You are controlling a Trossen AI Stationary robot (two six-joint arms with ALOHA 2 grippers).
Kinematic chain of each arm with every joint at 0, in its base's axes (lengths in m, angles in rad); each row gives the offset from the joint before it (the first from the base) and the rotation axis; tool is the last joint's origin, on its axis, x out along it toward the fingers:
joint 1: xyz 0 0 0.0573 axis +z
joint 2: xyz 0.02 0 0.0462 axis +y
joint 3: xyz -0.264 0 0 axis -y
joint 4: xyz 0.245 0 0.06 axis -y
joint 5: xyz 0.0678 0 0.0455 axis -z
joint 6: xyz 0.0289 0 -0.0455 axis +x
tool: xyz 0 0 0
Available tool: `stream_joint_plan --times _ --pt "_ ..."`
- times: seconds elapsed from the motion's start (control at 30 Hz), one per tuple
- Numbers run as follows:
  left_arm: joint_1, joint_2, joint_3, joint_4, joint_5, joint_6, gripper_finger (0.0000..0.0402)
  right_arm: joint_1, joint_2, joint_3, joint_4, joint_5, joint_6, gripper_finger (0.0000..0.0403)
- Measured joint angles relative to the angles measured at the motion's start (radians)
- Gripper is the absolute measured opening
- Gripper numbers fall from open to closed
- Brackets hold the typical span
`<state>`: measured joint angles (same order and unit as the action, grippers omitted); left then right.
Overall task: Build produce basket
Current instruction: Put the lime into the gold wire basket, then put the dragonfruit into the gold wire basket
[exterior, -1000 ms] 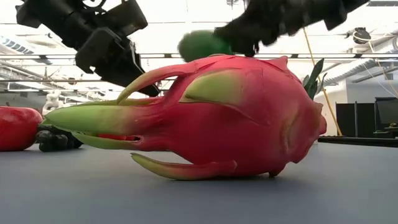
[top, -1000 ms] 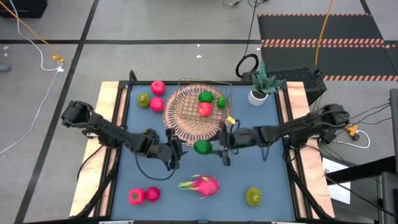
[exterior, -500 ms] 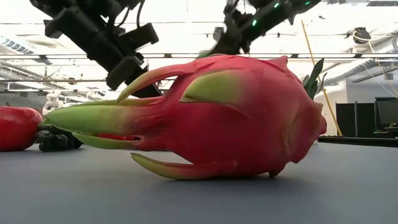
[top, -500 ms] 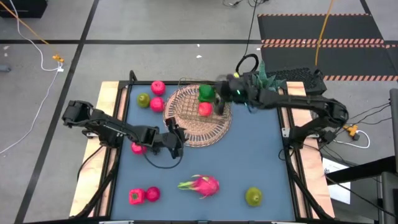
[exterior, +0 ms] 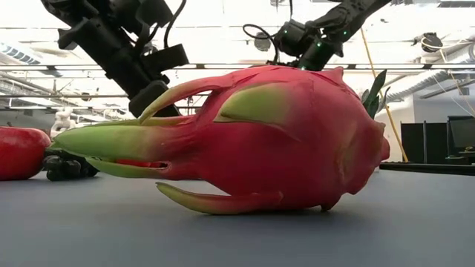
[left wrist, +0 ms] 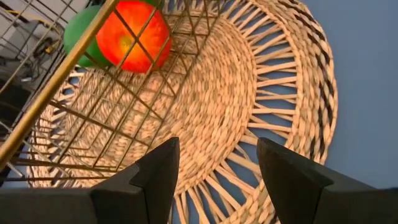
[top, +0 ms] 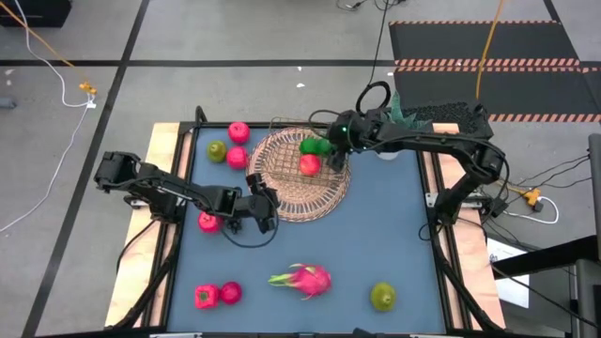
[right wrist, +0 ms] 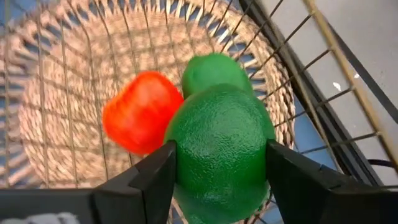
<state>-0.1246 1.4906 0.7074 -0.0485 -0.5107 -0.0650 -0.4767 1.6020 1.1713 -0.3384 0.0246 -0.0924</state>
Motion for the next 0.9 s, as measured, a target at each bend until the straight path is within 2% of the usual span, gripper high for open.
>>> stream_joint_plan --times 0.3,0.6,0.9 --pt "0.000 0.000 0.000 0.005 0.000 0.011 0.0218 -0.010 -0.002 0.000 0.027 0.004 -0.097 0.0270" --pt "0.017 0.000 0.000 0.008 0.000 0.056 0.0218 -0.010 -0.002 0.000 0.147 0.004 -0.102 0.0276" --pt "0.038 0.000 -0.057 0.030 0.007 -0.048 0.0218 0.057 -0.003 0.000 0.403 -0.015 -0.092 0.0276"
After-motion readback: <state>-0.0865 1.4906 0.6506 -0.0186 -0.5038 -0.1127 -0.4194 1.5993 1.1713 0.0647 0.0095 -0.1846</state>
